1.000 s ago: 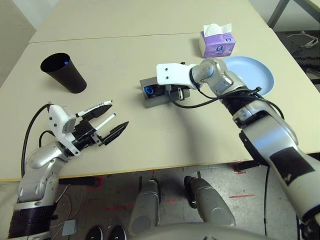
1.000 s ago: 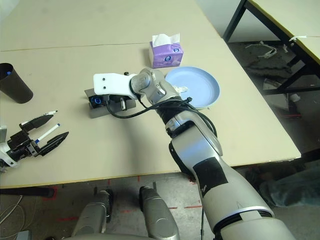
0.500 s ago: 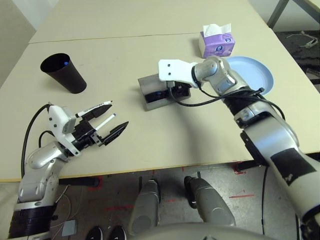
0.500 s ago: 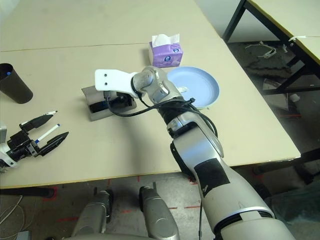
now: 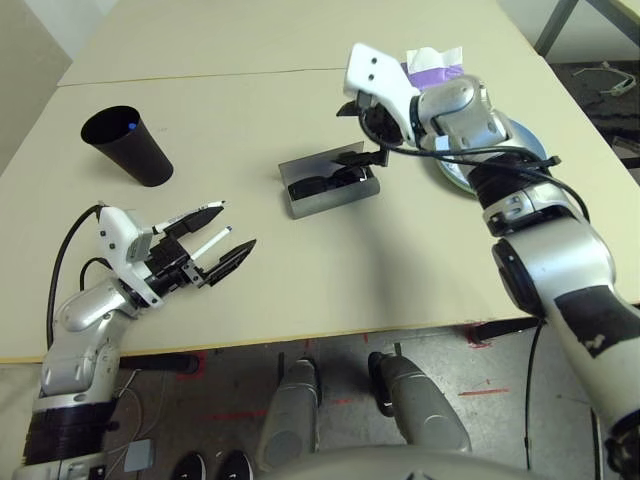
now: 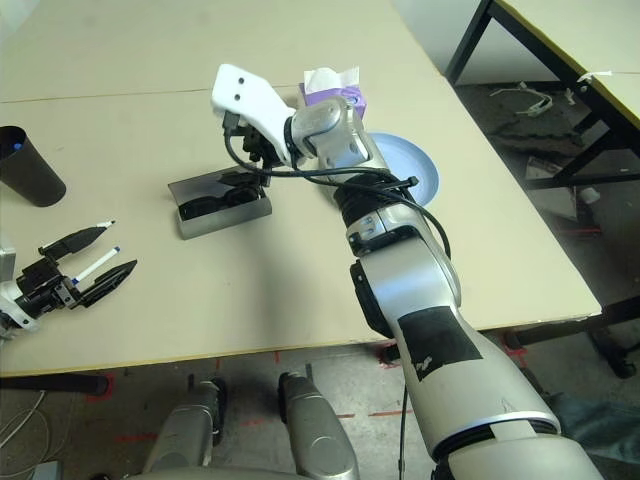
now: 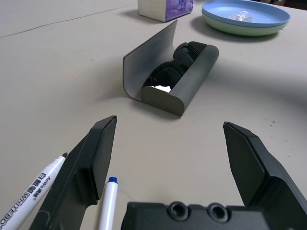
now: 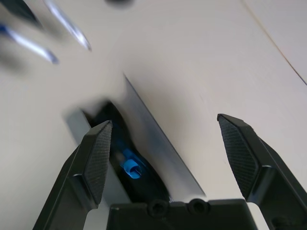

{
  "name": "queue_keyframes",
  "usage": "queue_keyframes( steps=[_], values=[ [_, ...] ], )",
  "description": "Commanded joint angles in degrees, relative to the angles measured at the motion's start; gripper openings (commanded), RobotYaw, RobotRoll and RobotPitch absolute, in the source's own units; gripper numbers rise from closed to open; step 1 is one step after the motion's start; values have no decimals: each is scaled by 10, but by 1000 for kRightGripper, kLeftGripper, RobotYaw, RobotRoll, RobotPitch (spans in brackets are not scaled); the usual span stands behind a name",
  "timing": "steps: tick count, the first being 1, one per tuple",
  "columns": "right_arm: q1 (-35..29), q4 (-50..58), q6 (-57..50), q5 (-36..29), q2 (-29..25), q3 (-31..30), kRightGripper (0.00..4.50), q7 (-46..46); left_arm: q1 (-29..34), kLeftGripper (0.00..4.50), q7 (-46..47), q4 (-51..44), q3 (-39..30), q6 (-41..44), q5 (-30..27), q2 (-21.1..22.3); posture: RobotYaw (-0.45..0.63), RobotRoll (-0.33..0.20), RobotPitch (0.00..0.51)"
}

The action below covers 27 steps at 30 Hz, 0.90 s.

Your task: Organize and tidy the items on the table.

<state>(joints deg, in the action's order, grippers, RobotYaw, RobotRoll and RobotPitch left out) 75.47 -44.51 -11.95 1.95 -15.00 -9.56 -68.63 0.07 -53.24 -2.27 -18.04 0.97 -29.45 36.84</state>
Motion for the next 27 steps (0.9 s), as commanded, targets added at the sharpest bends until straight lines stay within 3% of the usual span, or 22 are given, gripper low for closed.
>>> queue_keyframes(
  steps=[1, 5, 8, 13, 16, 19, 27],
  values=[
    [-43, 144, -136, -109, -42, 54, 4478, -67, -3, 4500, 21, 23, -18, 3, 3, -4, -123, 0, 217],
    [-113, 273, -261, -192, -79, 102, 4478, -50, -14, 4500, 49, 45, -25, 7, 16, -1, -130, 0, 221],
    [-247, 380, -285, -264, -123, 168, 4478, -53, -38, 4500, 73, 81, -23, 13, 36, 7, -147, 0, 221],
    [-395, 441, -213, -290, -146, 194, 4478, -49, -85, 4500, 80, 126, -9, 20, 54, 15, -171, 0, 219],
    [-490, 424, -62, -262, -160, 184, 4478, -93, -138, 4500, 86, 170, 7, 29, 75, 21, -184, 0, 219],
    [-520, 368, 69, -245, -160, 179, 4478, -127, -177, 4500, 94, 204, 14, 34, 90, 24, -197, 0, 217],
    [-518, 255, 208, -289, -136, 194, 4478, -175, -236, 4500, 118, 271, 10, 28, 116, 35, -210, 0, 218]
  ],
)
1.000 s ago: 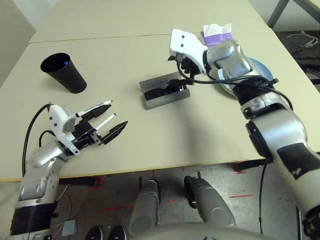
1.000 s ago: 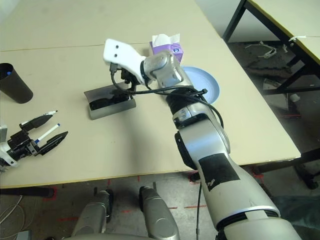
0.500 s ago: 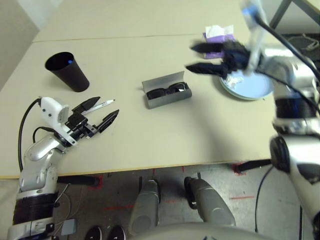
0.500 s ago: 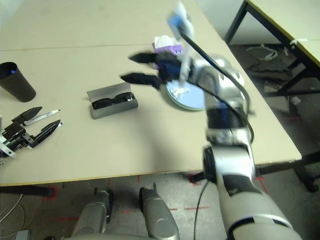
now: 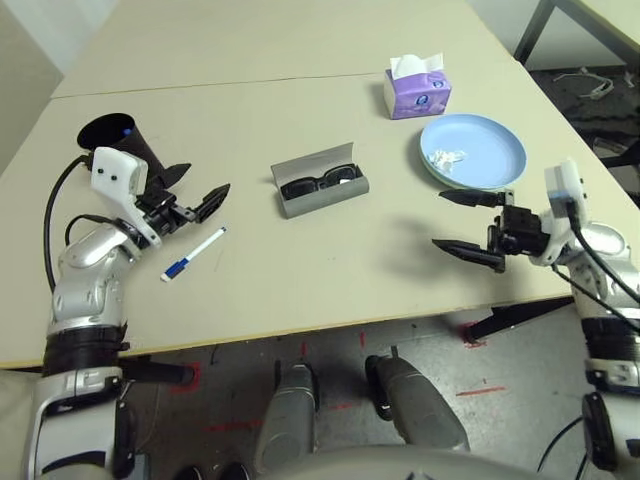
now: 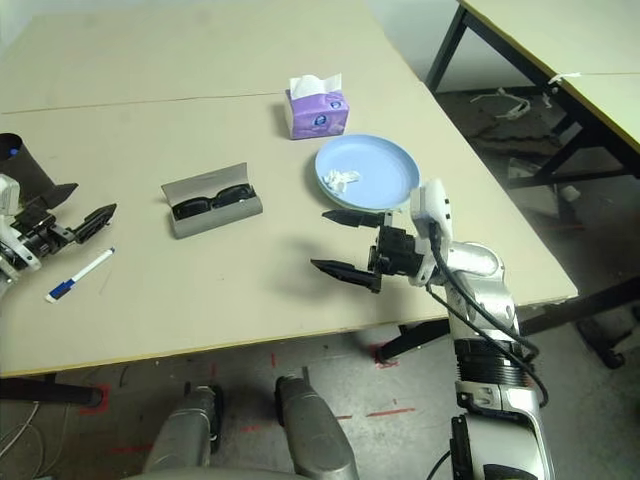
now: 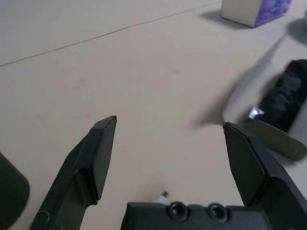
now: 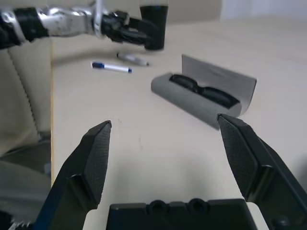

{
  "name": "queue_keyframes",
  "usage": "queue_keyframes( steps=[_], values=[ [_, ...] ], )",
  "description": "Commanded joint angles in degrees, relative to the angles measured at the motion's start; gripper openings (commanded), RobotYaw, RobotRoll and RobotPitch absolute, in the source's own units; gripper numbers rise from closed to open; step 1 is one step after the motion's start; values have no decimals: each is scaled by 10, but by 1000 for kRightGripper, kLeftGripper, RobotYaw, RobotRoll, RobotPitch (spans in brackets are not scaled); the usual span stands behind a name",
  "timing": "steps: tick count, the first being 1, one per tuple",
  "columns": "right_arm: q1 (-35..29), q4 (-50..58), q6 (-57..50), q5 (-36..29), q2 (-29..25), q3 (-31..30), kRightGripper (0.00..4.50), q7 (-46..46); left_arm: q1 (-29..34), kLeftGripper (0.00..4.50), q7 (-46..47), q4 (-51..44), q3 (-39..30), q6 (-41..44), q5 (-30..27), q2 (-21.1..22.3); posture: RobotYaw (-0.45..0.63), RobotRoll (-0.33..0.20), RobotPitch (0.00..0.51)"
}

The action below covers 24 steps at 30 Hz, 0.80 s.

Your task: Organize and tidy the items on the table.

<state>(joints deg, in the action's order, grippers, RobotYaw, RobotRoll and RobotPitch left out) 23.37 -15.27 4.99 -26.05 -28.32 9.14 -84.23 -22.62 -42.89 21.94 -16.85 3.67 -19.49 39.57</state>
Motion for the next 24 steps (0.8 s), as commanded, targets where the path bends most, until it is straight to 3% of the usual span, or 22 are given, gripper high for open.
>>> queue_keyframes(
  steps=[1, 4, 18, 24],
  values=[
    [5, -46, 45, -10, -4, 6, 4478, -21, -19, 4500, 20, 41, -2, 0, 19, 10, -203, 0, 219],
    [9, -54, 48, -18, -3, 4, 4478, -18, -42, 4500, 31, 72, -1, -3, 28, 11, -203, 0, 219],
    [6, -37, 45, -26, -20, -6, 4500, -14, -147, 24, 35, 224, 35, -76, 63, -36, -253, 0, 212],
    [-7, -20, 42, -29, -33, -16, 4500, -30, -204, 24, 16, 293, 59, -108, 85, -60, -273, 0, 212]
  ],
)
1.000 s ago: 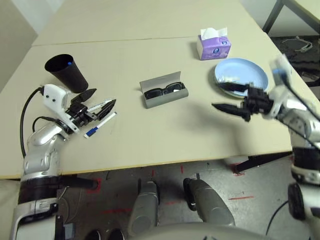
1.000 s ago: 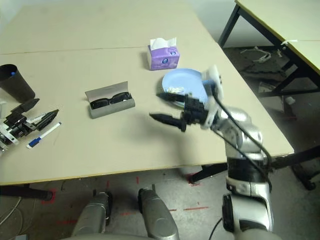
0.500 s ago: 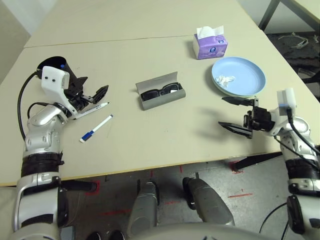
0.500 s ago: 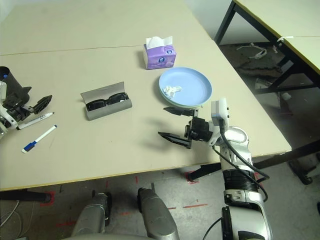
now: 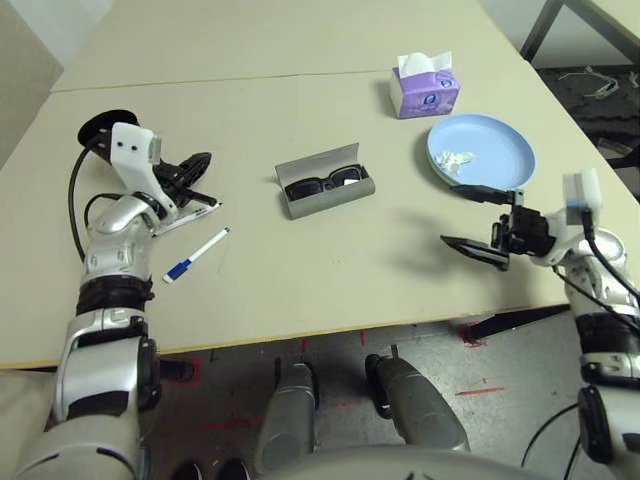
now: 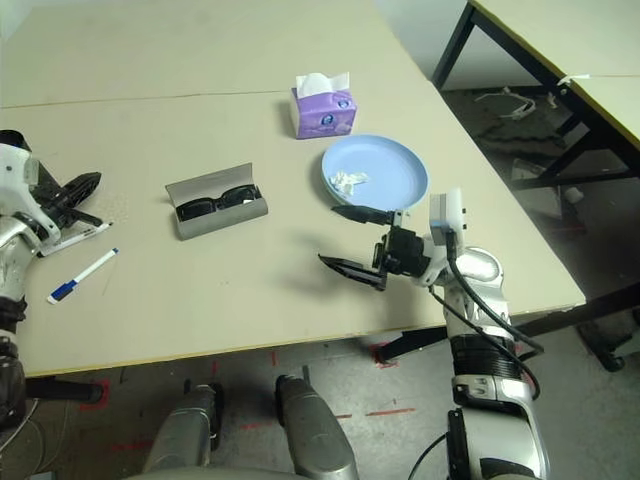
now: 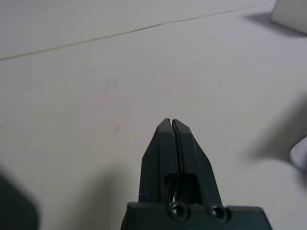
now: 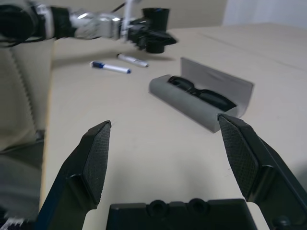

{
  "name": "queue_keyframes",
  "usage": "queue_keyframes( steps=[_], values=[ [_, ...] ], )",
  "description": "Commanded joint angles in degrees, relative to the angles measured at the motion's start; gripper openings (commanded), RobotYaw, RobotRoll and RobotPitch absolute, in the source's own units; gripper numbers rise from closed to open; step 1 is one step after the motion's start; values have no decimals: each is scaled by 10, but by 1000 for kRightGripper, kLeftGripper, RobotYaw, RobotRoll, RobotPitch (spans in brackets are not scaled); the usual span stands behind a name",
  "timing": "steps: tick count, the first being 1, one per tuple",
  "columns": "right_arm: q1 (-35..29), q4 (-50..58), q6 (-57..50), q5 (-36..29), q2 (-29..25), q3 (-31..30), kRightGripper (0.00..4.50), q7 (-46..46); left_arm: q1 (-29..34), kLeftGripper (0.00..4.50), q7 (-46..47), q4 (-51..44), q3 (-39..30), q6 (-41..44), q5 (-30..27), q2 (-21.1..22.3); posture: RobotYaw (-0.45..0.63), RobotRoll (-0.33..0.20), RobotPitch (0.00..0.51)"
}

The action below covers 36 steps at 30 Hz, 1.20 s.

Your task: Organize and tidy the items on the table.

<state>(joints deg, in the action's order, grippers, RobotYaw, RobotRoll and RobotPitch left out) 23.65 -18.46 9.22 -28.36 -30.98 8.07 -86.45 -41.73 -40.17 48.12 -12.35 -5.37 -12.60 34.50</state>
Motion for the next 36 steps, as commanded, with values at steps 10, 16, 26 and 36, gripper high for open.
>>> queue_keyframes(
  steps=[10, 16, 26, 36],
  values=[
    [-24, 9, -3, -8, -14, 0, 4500, 5, -41, 24, -57, 74, 46, -52, 35, -42, -295, 0, 212],
    [-26, 10, -2, -7, -15, -3, 4500, 10, -11, 24, -102, 42, 63, -53, 35, -54, -295, 0, 211],
    [-19, 8, -6, -4, -11, -12, 4500, 18, 79, 24, -148, -78, 79, -10, 25, -42, -277, 0, 208],
    [-15, 5, -6, -2, 0, -29, 4500, 14, 99, 24, -139, -143, 55, 42, -5, -21, -247, 0, 210]
  ],
)
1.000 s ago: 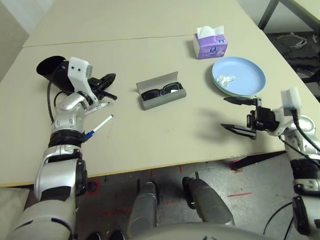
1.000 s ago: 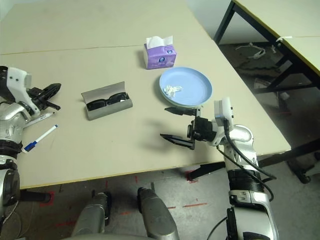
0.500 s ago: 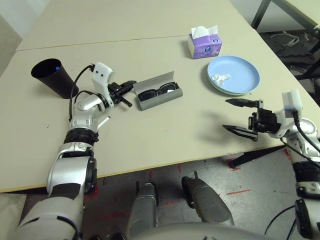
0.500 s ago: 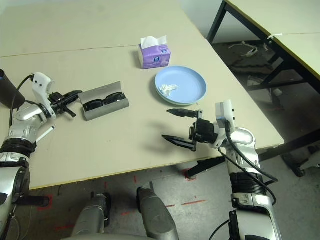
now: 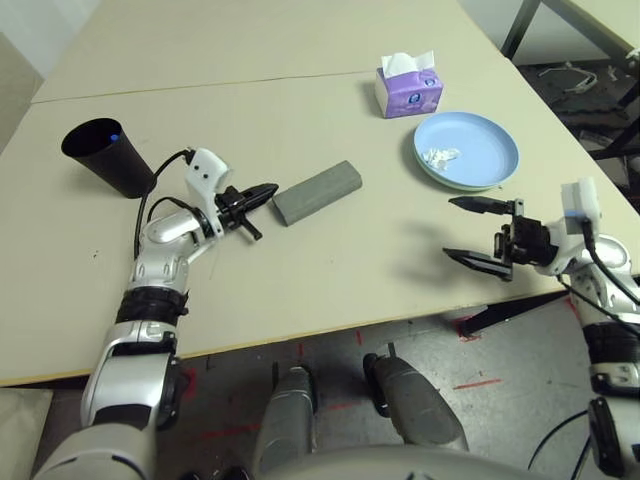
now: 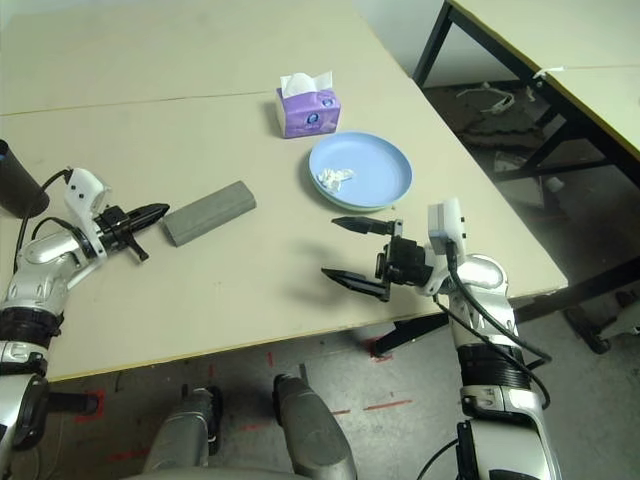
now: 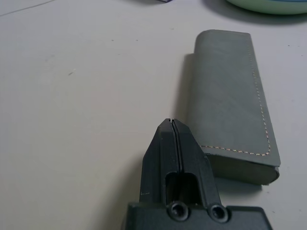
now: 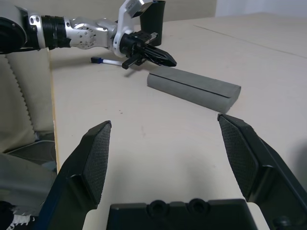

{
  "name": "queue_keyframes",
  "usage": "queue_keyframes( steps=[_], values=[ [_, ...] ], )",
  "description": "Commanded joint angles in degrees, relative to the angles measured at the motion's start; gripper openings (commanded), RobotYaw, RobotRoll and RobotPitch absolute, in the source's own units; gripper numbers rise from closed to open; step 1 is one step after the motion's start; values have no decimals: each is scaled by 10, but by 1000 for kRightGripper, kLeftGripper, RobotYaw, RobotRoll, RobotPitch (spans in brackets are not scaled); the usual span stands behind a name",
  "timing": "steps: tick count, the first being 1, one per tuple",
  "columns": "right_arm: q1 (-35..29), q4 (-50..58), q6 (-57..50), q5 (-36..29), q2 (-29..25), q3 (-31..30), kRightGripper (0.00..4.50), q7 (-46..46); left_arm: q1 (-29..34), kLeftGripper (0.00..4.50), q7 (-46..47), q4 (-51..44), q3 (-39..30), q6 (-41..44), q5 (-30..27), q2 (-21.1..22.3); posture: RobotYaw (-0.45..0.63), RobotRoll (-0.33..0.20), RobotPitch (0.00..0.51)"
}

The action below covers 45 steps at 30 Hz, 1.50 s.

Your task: Organize and tidy the items on the table.

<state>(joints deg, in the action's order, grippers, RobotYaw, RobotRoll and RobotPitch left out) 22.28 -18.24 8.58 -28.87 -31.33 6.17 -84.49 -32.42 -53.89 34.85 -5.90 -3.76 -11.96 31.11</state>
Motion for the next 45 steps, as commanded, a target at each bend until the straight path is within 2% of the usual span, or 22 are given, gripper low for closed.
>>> queue_keyframes(
  steps=[1, 6, 10, 11, 14, 19, 22, 25, 28, 35, 39, 45],
  values=[
    [-1, 4, 1, 4, 4, -14, 4500, -8, 4, 24, -1, -19, -15, 36, -17, 17, -242, 0, 211],
    [4, 16, -1, 6, 12, -40, 4500, -26, 24, 24, -17, -106, -31, 102, -36, 78, -214, 0, 213],
    [15, 17, -3, 6, 20, -57, 4500, -33, 66, 24, -23, -225, -43, 208, -67, 134, -182, 0, 219],
    [19, 17, -6, 5, 23, -61, 4500, -35, 82, 200, -27, -269, -47, 249, -76, 159, -170, 0, 219],
    [36, 9, -8, 5, 34, -74, 4500, -43, 139, 907, -34, -393, -79, 403, -116, 252, -140, 0, 224],
    [59, -2, -9, 6, 46, -84, 4500, -52, 236, 2559, -45, -496, -130, 602, -154, 387, -119, 0, 227],
    [66, 1, -11, 5, 51, -89, 4500, -57, 287, 3543, -64, -528, -153, 665, -165, 447, -95, 0, 234],
    [69, 10, -4, 10, 54, -98, 4500, -72, 325, 4465, -89, -549, -151, 704, -182, 487, -93, 0, 238],
    [67, 24, 7, 14, 51, -115, 4500, -80, 327, 4465, -76, -552, -125, 707, -188, 480, -100, 0, 237],
    [61, 44, 4, 15, 44, -120, 4500, -77, 269, 4465, -6, -484, -37, 633, -133, 413, -139, 0, 232],
    [52, 54, 1, 15, 36, -118, 4500, -74, 229, 4465, 6, -453, -8, 610, -117, 392, -152, 0, 229],
    [42, 68, 0, 17, 29, -121, 4500, -68, 214, 4465, 11, -439, 23, 589, -101, 367, -163, 0, 223]
  ],
)
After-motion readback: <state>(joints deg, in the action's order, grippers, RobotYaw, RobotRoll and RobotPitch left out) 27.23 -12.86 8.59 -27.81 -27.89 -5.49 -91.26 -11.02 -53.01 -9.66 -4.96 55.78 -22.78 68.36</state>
